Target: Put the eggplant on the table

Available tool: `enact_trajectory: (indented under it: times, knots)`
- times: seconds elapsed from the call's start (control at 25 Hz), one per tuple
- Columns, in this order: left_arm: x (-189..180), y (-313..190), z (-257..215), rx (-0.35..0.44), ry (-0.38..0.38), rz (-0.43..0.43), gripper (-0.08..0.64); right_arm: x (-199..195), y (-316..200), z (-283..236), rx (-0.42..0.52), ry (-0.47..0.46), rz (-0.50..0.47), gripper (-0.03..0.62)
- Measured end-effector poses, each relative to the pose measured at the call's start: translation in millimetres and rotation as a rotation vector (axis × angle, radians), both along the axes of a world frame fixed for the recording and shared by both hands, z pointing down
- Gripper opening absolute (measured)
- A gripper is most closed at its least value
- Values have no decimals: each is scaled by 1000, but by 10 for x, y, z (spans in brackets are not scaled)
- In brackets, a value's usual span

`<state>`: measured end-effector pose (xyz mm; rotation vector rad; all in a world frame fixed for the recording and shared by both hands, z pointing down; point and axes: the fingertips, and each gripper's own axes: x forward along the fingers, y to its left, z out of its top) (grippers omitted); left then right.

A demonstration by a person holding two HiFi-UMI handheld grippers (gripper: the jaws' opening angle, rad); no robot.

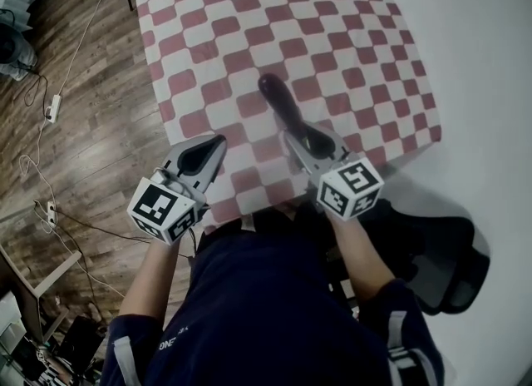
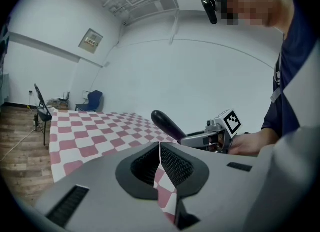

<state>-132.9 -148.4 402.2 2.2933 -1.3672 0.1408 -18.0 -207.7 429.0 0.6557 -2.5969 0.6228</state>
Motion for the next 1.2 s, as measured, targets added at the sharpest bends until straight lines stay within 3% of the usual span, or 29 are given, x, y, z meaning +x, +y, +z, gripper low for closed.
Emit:
enact_trajectory:
  times: [0.48, 1.2]
  knots:
    - [300, -218, 386, -87, -18, -53, 31, 154, -375, 921, 15, 190, -128, 130]
    - [407, -367, 639, -130, -7, -42, 31, 124, -352, 1852, -14, 431, -257, 130]
